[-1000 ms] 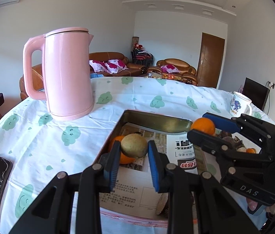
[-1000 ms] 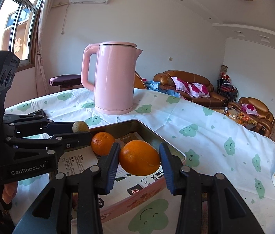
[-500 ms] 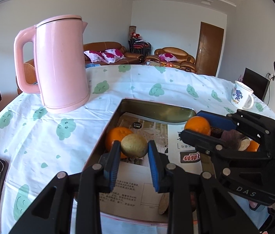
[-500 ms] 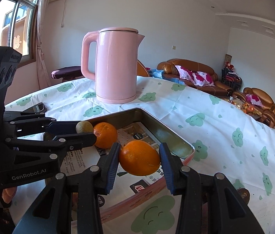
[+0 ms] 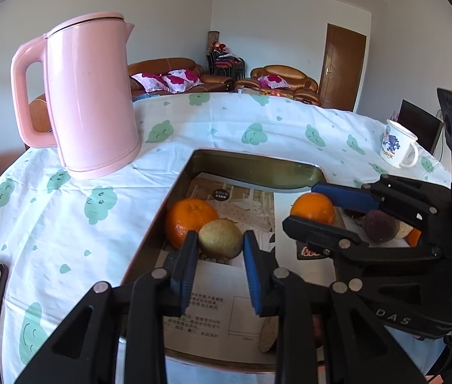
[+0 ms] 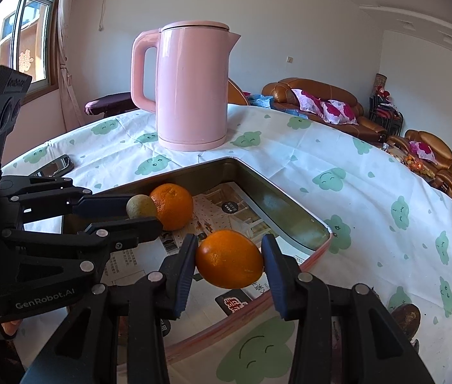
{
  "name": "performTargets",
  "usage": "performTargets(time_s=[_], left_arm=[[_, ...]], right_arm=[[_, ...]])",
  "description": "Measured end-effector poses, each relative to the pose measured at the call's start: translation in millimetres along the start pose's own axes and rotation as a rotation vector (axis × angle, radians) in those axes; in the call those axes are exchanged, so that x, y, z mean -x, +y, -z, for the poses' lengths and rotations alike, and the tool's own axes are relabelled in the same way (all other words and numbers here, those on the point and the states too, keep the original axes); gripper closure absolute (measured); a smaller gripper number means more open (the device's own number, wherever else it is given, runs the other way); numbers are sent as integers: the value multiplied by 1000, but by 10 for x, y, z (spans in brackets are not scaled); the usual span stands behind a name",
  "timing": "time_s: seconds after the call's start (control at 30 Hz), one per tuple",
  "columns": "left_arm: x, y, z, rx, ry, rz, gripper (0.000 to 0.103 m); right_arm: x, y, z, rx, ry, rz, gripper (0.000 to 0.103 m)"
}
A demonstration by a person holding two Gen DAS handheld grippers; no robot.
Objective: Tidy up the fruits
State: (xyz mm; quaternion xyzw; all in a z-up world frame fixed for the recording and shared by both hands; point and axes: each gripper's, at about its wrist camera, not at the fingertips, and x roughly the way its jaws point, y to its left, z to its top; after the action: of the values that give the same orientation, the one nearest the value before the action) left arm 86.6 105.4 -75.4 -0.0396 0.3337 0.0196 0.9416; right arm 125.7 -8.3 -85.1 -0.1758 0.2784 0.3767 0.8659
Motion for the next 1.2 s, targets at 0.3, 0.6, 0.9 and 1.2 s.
performTargets(time_s=[0.3,0.6,0.9,1.2], left_arm=[[-27,10,-4,5,15,10,74],[-12,14,3,-2,0,-13,72],[176,0,32,37,-80,-28,37],[346,-455,33,-30,-131,28,29]], right_arm=[[-92,10,2,6,53,-2,60],[-98,24,2,14,55,11,59],[153,-114,36,-58,-53,68,48],[736,-275,290,-64,-160,184,40]])
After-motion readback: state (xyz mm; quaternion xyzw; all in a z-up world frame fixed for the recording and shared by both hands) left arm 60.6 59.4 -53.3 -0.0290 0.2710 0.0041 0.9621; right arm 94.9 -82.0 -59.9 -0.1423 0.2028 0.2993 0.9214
